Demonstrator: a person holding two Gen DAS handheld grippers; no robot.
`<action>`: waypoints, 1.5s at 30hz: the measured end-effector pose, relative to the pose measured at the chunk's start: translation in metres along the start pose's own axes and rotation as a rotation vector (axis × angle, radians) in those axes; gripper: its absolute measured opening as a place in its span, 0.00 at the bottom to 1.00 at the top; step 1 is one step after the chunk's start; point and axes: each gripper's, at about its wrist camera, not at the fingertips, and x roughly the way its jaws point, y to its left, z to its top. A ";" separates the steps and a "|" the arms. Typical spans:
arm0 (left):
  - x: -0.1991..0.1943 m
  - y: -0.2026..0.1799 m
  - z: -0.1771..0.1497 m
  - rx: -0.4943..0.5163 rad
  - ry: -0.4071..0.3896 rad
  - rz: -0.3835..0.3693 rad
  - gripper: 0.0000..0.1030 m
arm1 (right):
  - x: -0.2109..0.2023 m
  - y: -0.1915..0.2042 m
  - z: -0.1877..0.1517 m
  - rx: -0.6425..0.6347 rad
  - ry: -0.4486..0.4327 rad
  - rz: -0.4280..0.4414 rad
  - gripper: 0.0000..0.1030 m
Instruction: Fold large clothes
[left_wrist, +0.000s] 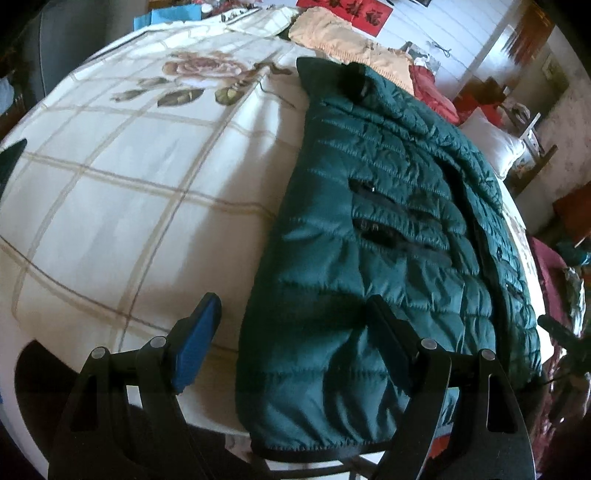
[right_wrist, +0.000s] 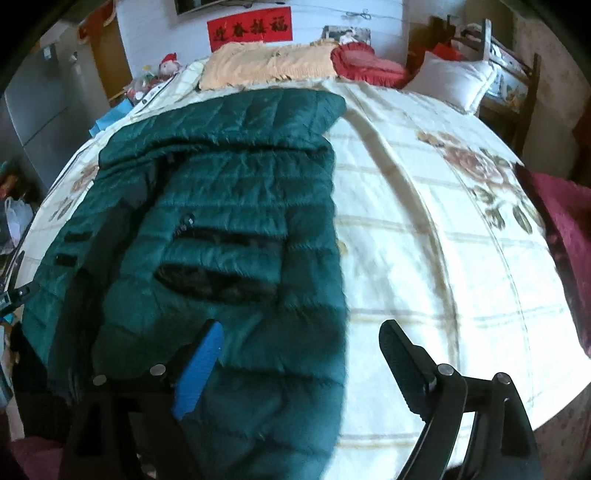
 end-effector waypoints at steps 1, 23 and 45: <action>0.001 0.000 -0.002 -0.005 0.011 -0.012 0.78 | -0.001 -0.004 -0.003 0.014 0.007 0.013 0.85; -0.004 -0.012 -0.016 0.055 0.038 0.030 0.78 | 0.028 0.002 -0.024 0.039 0.120 0.254 0.87; -0.005 -0.022 -0.020 0.117 0.042 0.014 0.44 | 0.017 0.013 -0.023 -0.052 0.037 0.306 0.29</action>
